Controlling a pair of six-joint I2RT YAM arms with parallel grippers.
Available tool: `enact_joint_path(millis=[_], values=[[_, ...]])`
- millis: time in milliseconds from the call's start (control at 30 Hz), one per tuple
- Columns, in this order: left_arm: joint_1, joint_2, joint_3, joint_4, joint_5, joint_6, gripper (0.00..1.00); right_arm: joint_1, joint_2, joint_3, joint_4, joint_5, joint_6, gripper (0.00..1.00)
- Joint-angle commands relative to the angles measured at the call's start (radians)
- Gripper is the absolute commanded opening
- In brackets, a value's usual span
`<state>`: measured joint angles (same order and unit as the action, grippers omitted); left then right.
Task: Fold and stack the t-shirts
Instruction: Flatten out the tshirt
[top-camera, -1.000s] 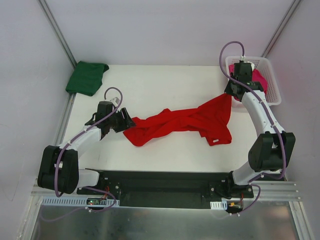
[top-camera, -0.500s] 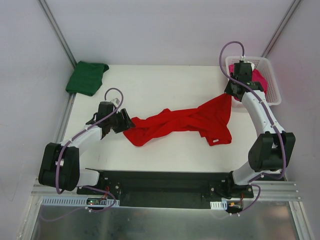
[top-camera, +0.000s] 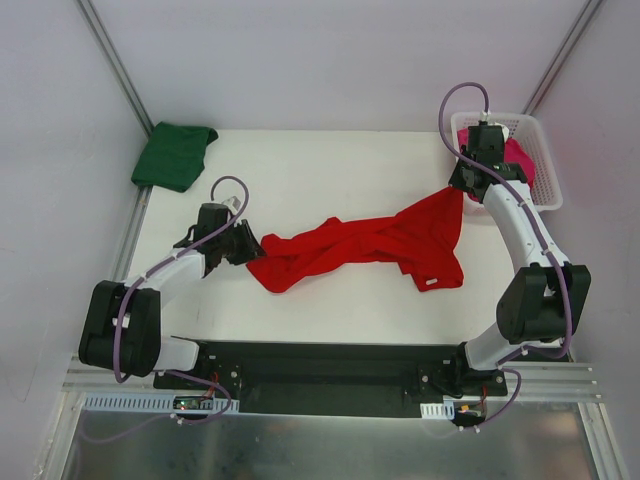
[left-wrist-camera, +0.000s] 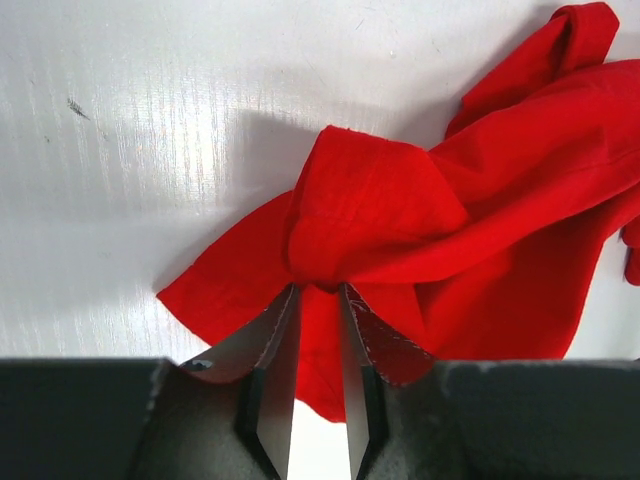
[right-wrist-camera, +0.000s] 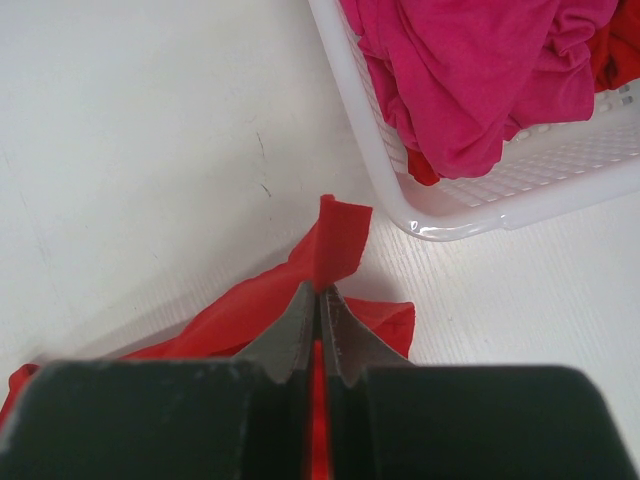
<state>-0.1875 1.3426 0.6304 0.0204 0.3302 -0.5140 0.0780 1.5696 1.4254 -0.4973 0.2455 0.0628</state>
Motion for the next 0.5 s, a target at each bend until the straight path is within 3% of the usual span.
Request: enact_joint_path(millis=[0,167,200,300,333,367,467], values=[[0.013,0.015,0.025,0.029,-0.011,0.011,0.19,-0.006,-0.019,-0.002,0.031,-0.003,0.005,0.02],[0.011,0.018,0.026,0.033,-0.011,0.012,0.11,-0.006,-0.016,0.001,0.031,-0.006,0.005,0.02],[0.011,0.018,0.026,0.033,-0.013,0.014,0.05,-0.006,-0.014,0.001,0.032,-0.008,0.003,0.02],[0.011,0.015,0.026,0.033,-0.011,0.015,0.03,-0.006,-0.014,0.001,0.032,-0.009,0.006,0.02],[0.011,0.015,0.025,0.033,-0.013,0.017,0.08,-0.006,-0.013,0.001,0.032,-0.011,0.006,0.02],[0.013,0.012,0.023,0.033,-0.013,0.017,0.18,-0.006,-0.013,0.001,0.032,-0.011,0.006,0.02],[0.013,0.003,0.020,0.033,-0.020,0.019,0.32,-0.006,-0.011,0.001,0.032,-0.011,0.006,0.02]])
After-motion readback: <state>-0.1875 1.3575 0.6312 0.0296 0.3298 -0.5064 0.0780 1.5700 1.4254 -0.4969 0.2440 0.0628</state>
